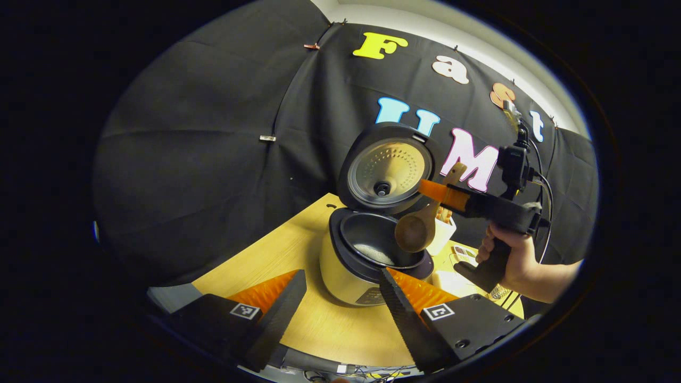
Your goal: Close the left gripper, press the button to open the rice cooker; take a wooden spoon from the chopstick holder with the right hand, scoop a spoonful of rice and pour it into the rice cooker, then put the wooden spoon back into the chopstick holder.
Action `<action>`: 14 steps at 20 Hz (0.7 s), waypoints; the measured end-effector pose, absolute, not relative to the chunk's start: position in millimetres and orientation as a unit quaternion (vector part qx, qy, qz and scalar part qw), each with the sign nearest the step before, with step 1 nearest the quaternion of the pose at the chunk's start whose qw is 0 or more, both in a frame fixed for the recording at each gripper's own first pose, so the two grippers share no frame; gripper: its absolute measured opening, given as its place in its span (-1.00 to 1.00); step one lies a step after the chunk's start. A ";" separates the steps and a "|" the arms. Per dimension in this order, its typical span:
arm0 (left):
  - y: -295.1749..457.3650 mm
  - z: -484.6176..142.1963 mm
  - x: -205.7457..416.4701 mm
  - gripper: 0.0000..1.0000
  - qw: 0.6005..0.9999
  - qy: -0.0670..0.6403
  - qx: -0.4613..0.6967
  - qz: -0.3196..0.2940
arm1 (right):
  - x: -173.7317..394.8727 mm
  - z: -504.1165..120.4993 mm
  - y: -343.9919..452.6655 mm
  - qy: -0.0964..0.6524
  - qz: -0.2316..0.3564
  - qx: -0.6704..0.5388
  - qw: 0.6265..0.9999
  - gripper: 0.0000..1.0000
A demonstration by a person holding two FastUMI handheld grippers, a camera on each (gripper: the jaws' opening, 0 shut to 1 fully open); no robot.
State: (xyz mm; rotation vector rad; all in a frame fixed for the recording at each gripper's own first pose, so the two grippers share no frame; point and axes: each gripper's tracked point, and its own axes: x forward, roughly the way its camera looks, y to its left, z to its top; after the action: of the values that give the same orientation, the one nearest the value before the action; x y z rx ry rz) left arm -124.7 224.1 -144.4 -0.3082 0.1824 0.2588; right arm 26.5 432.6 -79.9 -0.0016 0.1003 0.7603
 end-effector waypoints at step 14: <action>161.6 -105.3 -45.8 0.91 0.984 0.081 -0.139 0.073 | 117.5 9.6 180.6 0.053 0.178 0.117 0.976 -0.78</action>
State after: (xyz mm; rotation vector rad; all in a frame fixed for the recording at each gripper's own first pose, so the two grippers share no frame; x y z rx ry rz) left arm -45.8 161.6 -105.3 -0.2791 0.1636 0.1467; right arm 117.5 180.6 9.6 0.2360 0.1060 0.3588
